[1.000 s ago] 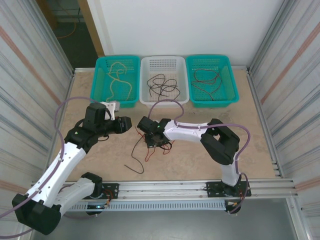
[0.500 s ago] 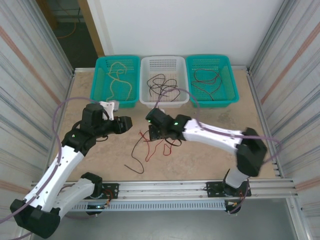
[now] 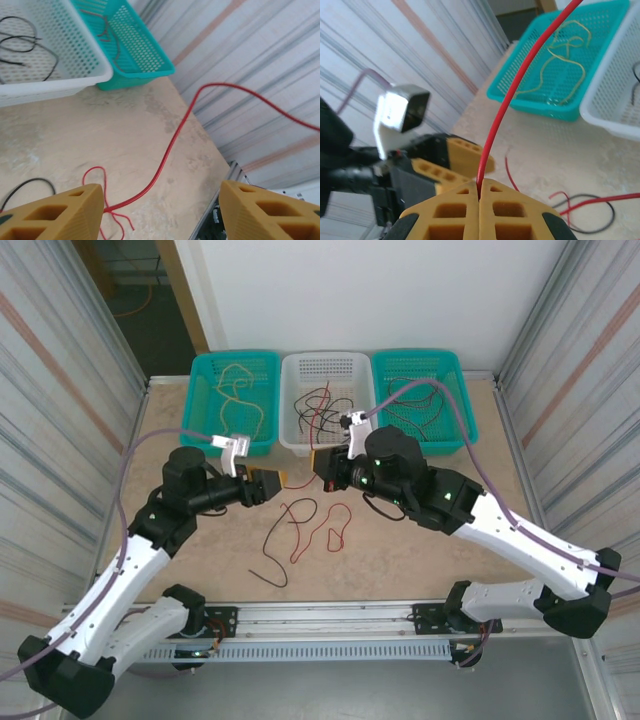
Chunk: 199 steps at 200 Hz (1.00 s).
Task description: Untangle the cables
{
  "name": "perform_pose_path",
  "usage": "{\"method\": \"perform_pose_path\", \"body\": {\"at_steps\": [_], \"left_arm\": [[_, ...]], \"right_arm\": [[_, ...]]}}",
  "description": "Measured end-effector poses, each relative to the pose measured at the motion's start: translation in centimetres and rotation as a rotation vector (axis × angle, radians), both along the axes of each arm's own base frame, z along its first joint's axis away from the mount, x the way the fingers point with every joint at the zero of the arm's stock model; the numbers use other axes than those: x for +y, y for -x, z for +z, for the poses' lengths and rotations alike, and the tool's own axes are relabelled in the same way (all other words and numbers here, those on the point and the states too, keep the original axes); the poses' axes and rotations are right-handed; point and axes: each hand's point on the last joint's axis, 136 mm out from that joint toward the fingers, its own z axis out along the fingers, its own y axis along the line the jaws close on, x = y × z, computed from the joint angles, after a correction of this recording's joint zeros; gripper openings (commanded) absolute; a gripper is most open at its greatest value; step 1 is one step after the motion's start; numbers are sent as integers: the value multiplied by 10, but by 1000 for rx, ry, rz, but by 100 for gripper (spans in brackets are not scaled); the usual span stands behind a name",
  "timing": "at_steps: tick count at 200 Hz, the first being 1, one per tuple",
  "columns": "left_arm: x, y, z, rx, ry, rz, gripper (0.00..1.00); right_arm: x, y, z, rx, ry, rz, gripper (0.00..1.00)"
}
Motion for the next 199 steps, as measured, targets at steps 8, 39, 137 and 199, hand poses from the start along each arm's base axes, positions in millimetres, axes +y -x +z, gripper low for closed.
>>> {"method": "perform_pose_path", "body": {"at_steps": [8,39,137,199], "left_arm": [[-4,2,1,-9,2,-16,66],[-17,2,-3,-10,-13,-56,66],[-56,7,-5,-33,-53,-174,42],[-55,6,-7,-53,-73,-175,0]], "right_arm": [[1,2,9,-16,-16,12,0],[1,8,36,-60,-64,51,0],[1,17,83,-139,-153,97,0],[-5,10,89,-154,-159,72,0]]}}
